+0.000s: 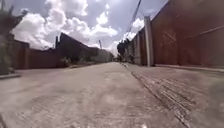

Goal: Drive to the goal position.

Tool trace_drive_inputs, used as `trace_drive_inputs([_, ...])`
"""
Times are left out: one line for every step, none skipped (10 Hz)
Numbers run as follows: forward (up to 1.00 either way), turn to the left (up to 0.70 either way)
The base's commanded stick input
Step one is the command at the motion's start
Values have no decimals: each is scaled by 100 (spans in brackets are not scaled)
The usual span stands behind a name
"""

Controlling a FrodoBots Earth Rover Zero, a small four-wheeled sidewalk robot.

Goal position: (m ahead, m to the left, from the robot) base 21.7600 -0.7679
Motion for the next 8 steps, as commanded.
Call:
trace_drive_inputs([85, 0])
trace_drive_inputs([85, 0])
trace_drive_inputs([85, 0])
trace_drive_inputs([85, 0])
trace_drive_inputs([85, 0])
trace_drive_inputs([85, 0])
trace_drive_inputs([85, 0])
trace_drive_inputs([85, 0])
